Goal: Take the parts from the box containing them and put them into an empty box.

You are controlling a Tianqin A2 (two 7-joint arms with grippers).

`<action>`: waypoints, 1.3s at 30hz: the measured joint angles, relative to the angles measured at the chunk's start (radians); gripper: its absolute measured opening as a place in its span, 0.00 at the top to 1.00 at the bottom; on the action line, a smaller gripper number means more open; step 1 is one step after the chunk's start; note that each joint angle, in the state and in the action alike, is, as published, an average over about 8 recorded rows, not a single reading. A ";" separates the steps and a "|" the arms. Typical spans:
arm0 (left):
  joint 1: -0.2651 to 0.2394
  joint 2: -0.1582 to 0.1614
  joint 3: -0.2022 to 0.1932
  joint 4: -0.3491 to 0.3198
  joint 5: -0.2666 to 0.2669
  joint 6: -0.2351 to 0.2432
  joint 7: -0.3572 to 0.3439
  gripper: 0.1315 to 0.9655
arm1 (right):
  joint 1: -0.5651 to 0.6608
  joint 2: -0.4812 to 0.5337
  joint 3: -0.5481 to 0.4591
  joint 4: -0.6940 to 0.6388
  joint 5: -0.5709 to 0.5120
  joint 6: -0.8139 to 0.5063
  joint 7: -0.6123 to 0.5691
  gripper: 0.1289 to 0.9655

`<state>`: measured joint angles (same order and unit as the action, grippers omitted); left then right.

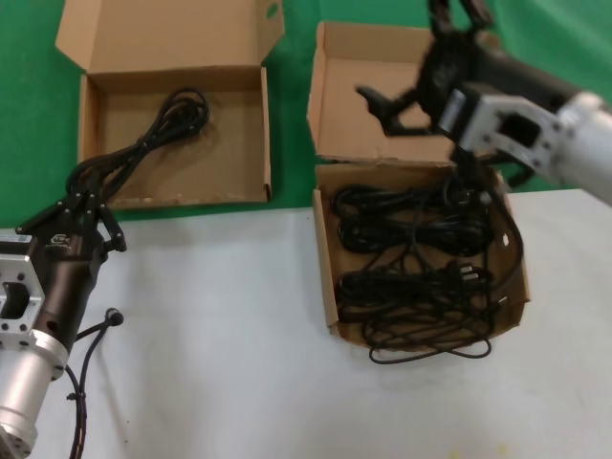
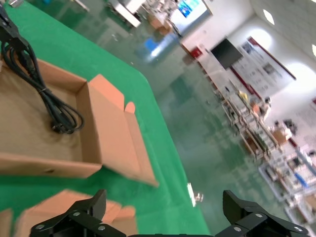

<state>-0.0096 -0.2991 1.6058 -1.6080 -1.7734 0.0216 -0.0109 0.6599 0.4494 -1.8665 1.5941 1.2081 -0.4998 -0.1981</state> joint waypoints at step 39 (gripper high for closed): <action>0.003 0.000 -0.002 0.002 -0.007 -0.006 0.003 0.66 | -0.328 0.014 0.120 0.072 0.274 0.195 0.034 0.00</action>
<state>-0.0070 -0.2994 1.6042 -1.6058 -1.7806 0.0157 -0.0079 0.3315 0.4630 -1.7468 1.6663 1.4822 -0.3051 -0.1641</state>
